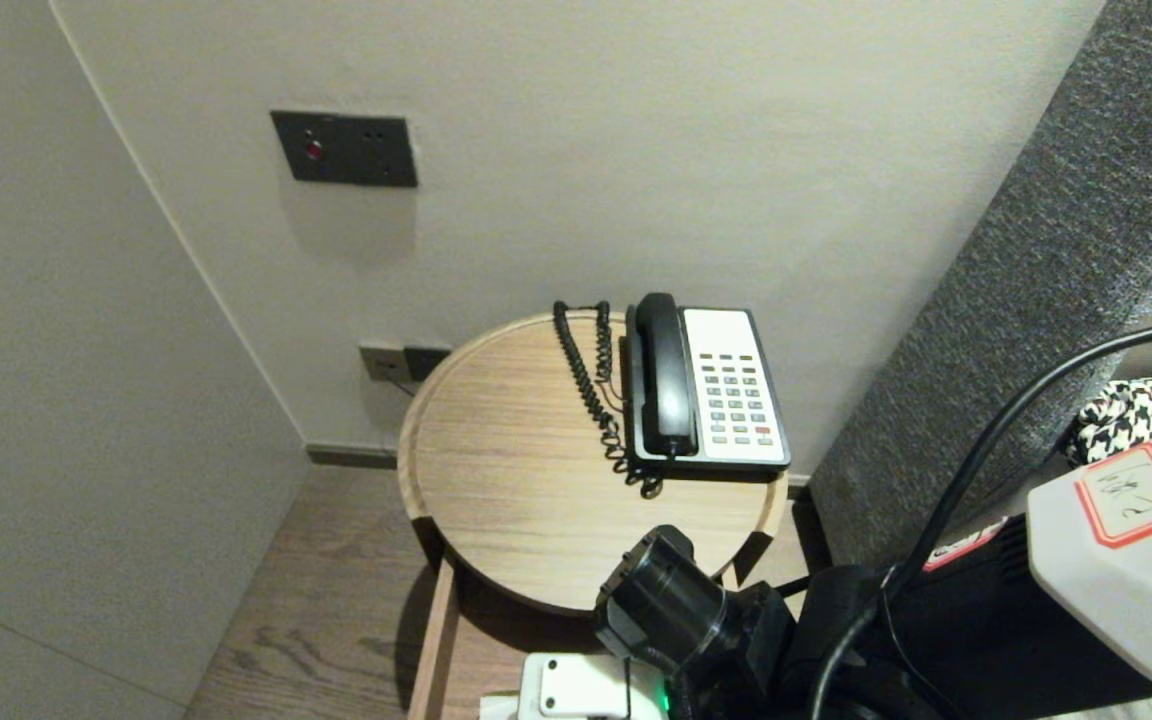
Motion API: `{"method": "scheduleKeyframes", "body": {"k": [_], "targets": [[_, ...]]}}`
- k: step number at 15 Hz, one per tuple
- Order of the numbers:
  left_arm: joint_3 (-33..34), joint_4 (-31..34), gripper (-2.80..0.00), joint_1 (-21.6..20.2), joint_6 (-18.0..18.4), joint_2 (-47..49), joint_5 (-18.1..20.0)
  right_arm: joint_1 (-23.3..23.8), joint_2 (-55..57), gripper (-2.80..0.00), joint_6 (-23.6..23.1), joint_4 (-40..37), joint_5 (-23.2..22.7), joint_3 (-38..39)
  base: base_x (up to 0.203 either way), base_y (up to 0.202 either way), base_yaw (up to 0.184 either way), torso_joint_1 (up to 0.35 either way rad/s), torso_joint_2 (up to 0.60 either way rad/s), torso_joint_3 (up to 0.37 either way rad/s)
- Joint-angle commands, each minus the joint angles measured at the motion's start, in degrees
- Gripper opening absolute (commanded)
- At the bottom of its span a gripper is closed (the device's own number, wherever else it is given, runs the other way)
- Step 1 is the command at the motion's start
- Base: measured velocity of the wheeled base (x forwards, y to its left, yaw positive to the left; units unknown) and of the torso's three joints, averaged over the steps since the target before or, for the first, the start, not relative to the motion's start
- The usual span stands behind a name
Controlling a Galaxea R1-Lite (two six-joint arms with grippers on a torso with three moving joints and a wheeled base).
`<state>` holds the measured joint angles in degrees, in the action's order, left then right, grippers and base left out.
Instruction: Take the tissue out of the drawer one by one and place them on the table
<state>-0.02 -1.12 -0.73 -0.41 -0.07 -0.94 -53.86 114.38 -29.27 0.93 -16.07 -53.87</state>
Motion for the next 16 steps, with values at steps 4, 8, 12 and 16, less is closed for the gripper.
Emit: {"method": "scheduleKeyframes", "body": {"k": [4, 8, 12, 16], "targets": [[0.02, -0.02, -2.8, -0.05, -0.02, -0.01, -0.03, -0.03, -0.47, -2.8, -0.17, -0.06, -0.1, 0.42, 0.0, 0.0, 0.0, 0.0, 0.0, 0.0], [0.02, -0.02, -2.8, 0.03, -0.02, -0.01, -0.03, 0.31, -2.73, -2.8, -0.13, -0.22, -0.02, 0.95, 0.0, 0.0, 0.0, 0.0, 0.0, 0.0], [0.02, -0.02, -2.8, 0.0, -0.02, -0.01, -0.03, 0.33, -4.73, -2.8, 0.41, -0.41, -0.16, 1.03, 0.0, 0.0, 0.0, 0.0, 0.0, 0.0], [0.02, -0.02, -2.8, 0.03, -0.02, -0.01, -0.03, 0.25, -6.26, -2.8, 1.14, -0.64, -0.19, 0.52, 0.0, 0.0, 0.0, 0.0, 0.0, 0.0]]}}
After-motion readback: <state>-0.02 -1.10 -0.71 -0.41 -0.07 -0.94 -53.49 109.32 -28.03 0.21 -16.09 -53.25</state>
